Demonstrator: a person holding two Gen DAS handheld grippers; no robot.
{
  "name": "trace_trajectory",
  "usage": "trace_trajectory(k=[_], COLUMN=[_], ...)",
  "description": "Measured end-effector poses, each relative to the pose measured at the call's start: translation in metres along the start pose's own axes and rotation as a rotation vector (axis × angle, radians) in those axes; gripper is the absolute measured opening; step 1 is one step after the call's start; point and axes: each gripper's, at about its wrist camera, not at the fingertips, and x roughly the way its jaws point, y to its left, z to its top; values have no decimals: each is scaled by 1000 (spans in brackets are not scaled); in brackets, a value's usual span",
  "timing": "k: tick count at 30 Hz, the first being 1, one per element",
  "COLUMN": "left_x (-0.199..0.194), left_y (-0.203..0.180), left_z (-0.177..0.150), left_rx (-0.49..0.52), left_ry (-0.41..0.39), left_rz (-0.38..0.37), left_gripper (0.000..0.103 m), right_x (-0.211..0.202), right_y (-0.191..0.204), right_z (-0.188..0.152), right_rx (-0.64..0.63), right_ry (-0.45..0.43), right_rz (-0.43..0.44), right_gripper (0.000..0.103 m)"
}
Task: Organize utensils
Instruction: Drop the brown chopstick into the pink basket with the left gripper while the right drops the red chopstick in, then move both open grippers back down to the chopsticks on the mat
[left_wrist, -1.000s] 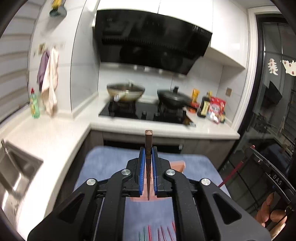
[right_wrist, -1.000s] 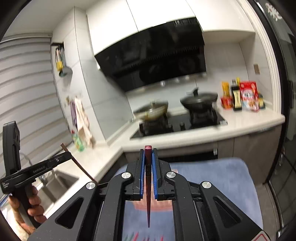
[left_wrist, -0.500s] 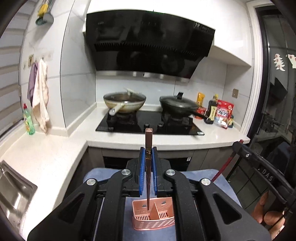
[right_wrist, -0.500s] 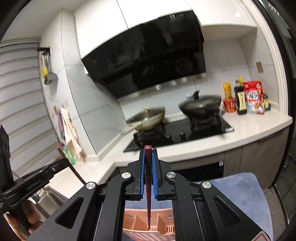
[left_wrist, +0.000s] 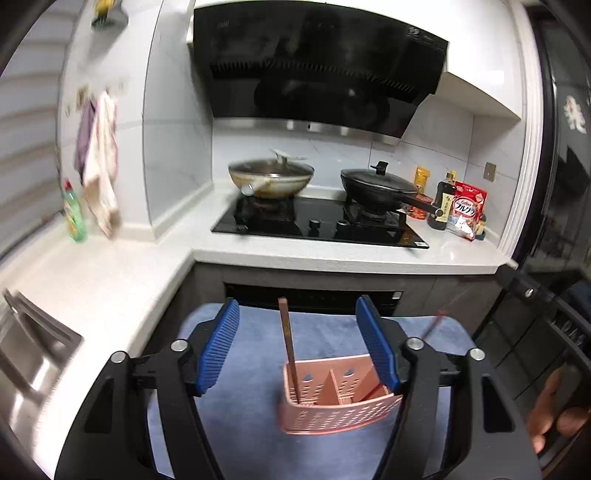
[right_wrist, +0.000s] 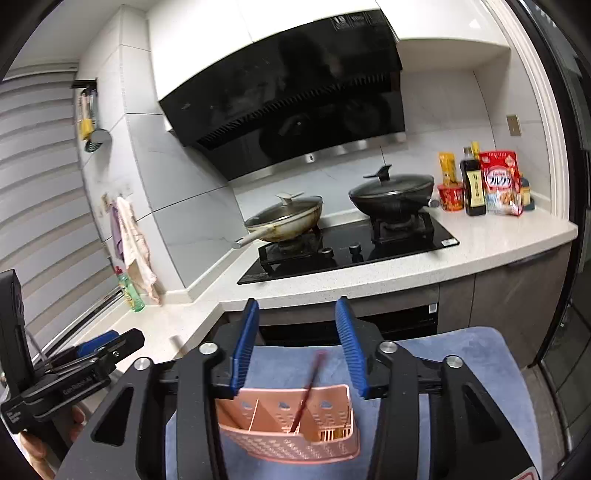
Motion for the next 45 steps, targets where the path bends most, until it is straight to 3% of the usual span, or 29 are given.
trace_trajectory(k=[5,11,20,23,31,34,38,40,45], left_x=[-32,-65,-99,-102,-107,-112,-122,-125,-132], left_y=[-8,-7,12,18,30,33,33,32,30], left_z=[-18,-47,-139,-180,-262,-289,-313,-320,-333], left_rx=[9,16,-31,-39,-84,-94,-79,-78,-63], left_ry=[12,42,184,239,376,410,417,426,429], left_rz=[0,33,38,69,68,57,60,52,42], left_gripper=[64,74,75,75,75,75,75,75,75], right_x=[-41,-89,-144,-151,-158,-156,-151,-148,-143], right_y=[16,31,25,20,14,15,11,11,13], right_z=[-15,-49,-147,-181,-267,-288,-311,-319,-333], right_rx=[-60,-143,-185,-186,-160,-154,-134,-136,-139], right_ry=[4,44,195,258,405,444,495,516,548], right_rz=[6,-36,-85,-108,-143,-141,-151,-159,-159], right_gripper=[57,58,60,60,59,57,44,35,28])
